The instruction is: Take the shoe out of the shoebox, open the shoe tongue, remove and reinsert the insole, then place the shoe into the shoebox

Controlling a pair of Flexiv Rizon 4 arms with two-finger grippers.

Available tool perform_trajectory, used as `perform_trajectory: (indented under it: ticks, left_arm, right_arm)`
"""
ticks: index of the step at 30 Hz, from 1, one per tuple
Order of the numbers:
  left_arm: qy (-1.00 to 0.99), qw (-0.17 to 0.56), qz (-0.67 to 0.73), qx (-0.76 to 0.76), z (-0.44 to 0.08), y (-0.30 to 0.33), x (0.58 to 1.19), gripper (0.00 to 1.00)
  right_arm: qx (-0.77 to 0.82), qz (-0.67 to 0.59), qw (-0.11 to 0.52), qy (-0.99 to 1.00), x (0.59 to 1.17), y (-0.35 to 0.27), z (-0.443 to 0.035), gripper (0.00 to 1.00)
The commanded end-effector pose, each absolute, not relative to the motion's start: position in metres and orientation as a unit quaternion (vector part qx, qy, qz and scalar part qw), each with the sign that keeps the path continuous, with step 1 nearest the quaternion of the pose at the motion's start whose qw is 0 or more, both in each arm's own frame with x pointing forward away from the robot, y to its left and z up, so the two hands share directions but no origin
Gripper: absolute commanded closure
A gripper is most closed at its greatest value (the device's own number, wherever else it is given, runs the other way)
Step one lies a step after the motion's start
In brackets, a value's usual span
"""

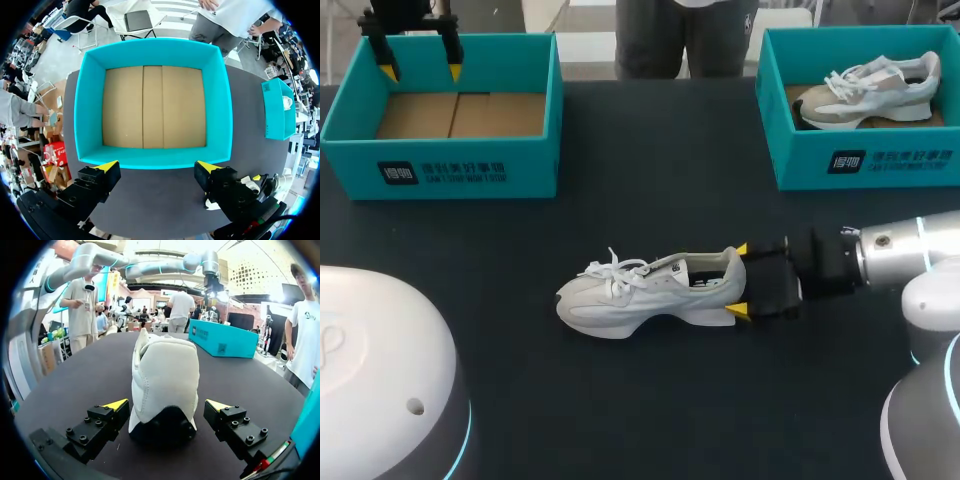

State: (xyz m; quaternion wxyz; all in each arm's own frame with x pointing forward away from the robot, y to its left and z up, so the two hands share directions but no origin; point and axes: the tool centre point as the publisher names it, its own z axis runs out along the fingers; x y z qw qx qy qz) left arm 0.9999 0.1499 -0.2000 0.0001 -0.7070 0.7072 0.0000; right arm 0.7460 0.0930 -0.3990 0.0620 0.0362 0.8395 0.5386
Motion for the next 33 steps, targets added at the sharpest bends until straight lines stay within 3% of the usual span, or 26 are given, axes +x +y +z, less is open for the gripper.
perform_trajectory:
  ticks: [1,18,19,21,33]
  left_arm:
    - [0.707,0.000,0.000,-0.707,-0.200,0.150,1.000,0.00]
    - [0.707,0.000,0.000,-0.707,-0.200,0.150,1.000,0.00]
    - [0.707,0.000,0.000,-0.707,-0.200,0.150,1.000,0.00]
    - [0.707,0.000,0.000,-0.707,-0.200,0.150,1.000,0.00]
    - [0.707,0.000,0.000,-0.707,-0.200,0.150,1.000,0.00]
  right_arm:
    - [0.036,0.539,0.056,0.839,0.752,0.107,-0.405,0.00]
    - [0.032,0.562,0.033,0.826,0.751,0.138,-0.426,0.00]
    - [0.031,0.562,0.032,0.826,0.750,0.138,-0.427,0.51]
    - [0.037,0.556,0.040,0.830,0.750,0.137,-0.428,1.00]
    - [0.037,0.556,0.040,0.830,0.750,0.137,-0.428,1.00]
